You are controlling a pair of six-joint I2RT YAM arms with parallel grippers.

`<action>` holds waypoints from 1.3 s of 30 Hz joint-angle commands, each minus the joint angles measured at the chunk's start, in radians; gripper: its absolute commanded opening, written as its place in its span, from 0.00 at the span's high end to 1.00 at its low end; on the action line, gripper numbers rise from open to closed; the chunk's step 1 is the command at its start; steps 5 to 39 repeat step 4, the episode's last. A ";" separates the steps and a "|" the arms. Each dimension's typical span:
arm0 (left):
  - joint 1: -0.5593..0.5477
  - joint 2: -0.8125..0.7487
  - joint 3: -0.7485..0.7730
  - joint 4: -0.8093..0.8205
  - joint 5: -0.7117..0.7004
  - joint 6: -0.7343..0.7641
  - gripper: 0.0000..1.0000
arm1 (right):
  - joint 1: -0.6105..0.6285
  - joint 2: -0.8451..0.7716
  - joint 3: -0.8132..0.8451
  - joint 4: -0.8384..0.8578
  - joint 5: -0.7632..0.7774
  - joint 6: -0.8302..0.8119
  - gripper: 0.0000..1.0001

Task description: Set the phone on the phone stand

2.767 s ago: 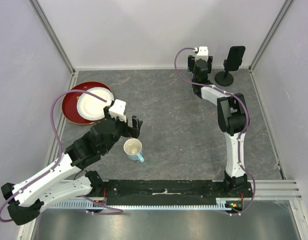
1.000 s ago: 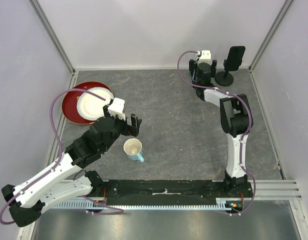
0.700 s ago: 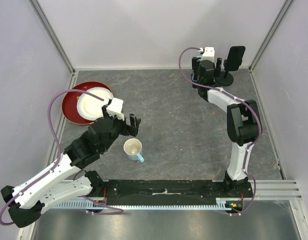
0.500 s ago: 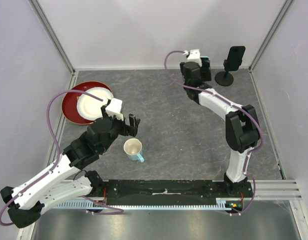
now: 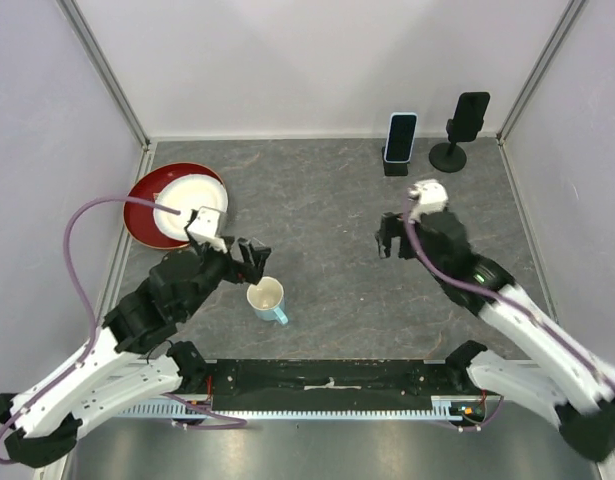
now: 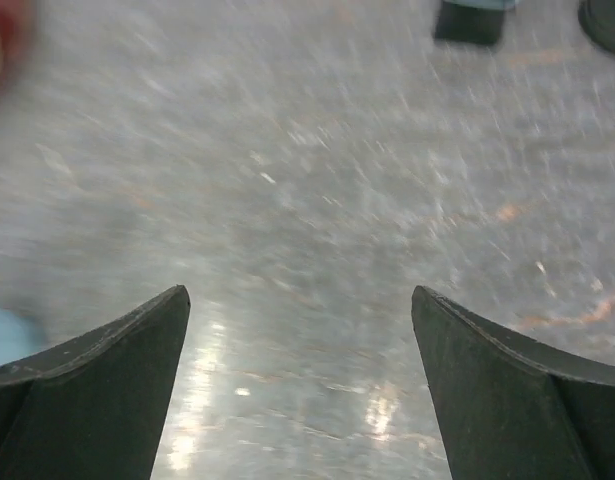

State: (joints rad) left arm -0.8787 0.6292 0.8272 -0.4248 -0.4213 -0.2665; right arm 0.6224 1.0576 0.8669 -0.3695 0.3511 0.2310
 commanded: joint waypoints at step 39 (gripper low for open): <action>-0.002 -0.267 0.041 -0.052 0.186 -0.220 0.01 | 0.005 -0.618 -0.025 -0.023 -0.245 0.184 0.02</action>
